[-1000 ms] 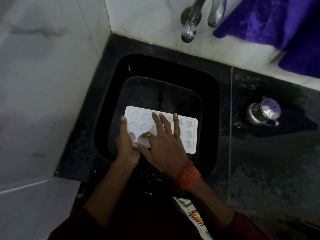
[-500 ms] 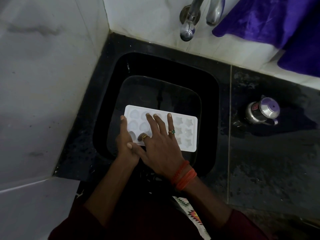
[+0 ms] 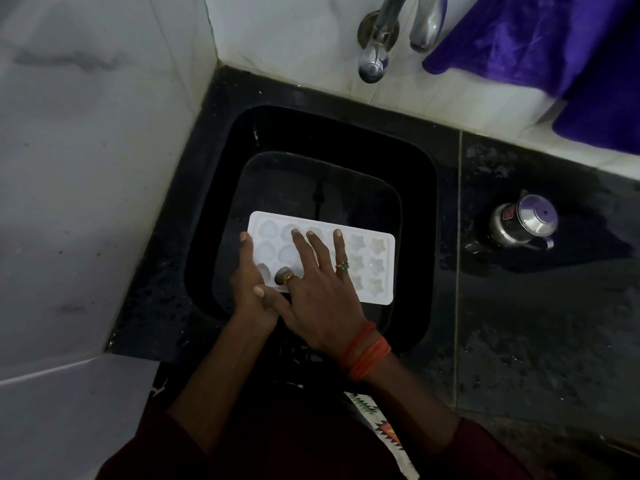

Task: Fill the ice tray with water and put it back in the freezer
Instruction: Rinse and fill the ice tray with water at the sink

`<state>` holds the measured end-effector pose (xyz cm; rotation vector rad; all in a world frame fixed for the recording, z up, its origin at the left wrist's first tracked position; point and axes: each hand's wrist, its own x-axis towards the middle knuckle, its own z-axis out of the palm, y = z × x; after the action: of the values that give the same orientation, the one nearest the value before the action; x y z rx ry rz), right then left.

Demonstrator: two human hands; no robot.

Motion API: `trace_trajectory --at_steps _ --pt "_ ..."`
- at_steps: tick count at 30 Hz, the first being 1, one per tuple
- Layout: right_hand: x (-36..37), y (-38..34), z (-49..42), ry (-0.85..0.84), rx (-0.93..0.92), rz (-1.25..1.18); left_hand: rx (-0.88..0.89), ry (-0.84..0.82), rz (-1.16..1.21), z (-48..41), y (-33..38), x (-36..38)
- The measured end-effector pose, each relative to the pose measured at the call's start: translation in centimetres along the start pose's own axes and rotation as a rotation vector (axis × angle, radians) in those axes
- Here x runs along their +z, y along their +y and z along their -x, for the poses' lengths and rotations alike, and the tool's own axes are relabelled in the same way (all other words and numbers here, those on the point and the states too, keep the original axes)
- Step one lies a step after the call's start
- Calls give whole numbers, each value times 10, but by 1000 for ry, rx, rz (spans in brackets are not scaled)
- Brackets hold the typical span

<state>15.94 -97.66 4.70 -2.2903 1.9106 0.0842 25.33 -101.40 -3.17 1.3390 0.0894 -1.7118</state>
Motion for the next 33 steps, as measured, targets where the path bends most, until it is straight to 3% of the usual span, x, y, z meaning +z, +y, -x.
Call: trace_trajectory --at_steps 14,20,27,33 --pt "-7 -3 0 -62 -12 84 21 -17 15 4 1 2" --pt "-8 -3 2 -82 5 56 -39 -157 21 1 6 1" --pt "-10 -6 3 71 -2 14 -73 -292 57 5 3 -3" --pt "-6 -9 0 85 -7 -5 -106 -342 57 7 2 -7"
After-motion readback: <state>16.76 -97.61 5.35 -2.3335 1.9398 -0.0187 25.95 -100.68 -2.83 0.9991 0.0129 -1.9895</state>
